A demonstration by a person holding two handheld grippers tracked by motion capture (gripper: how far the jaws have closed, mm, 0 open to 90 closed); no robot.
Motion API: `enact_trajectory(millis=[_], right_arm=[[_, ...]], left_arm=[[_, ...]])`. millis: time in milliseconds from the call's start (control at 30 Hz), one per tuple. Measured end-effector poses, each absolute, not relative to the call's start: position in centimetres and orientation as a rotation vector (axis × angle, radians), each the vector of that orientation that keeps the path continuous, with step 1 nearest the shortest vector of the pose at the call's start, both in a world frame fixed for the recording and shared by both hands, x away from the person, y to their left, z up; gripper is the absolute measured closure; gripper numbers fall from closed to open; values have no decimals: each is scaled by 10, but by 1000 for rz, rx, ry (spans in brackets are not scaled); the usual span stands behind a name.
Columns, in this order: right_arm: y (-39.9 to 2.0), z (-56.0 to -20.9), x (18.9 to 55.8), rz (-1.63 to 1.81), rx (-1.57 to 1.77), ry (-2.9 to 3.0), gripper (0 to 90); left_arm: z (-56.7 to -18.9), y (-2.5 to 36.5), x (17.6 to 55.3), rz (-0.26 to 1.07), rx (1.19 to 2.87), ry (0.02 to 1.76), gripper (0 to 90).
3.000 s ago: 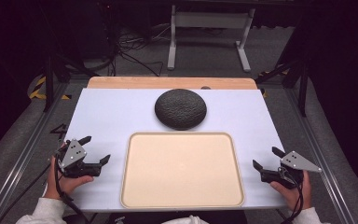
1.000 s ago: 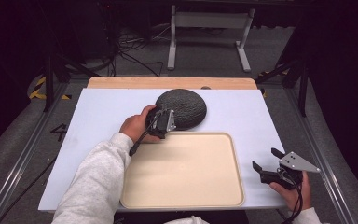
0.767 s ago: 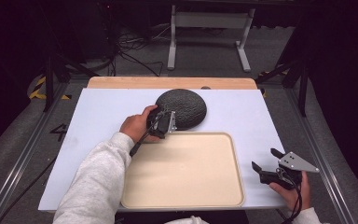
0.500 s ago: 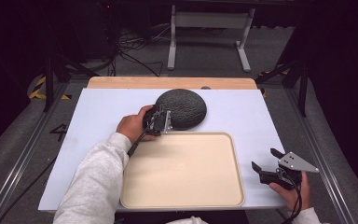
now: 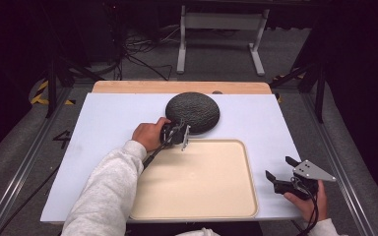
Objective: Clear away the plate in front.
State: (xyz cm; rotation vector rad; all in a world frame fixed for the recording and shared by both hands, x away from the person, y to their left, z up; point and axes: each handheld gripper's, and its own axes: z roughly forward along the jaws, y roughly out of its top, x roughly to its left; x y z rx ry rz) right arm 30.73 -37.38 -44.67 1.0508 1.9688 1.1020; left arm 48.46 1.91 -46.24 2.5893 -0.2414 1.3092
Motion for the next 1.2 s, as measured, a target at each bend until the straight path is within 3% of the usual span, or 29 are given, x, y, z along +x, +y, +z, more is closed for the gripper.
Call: enact_trajectory(millis=[200, 833, 1200], right_arm=[[-374, -447, 307, 1102, 1051, 1972, 110], [-374, -447, 307, 1098, 1053, 1974, 110], [-375, -446, 306, 1097, 1052, 1966, 110]], left_arm=[[-452, 15, 480, 1422, 2543, -275, 865], [-434, 17, 460, 1510, 2504, -236, 849], [-406, 33, 420, 1572, 2451, -264, 845]])
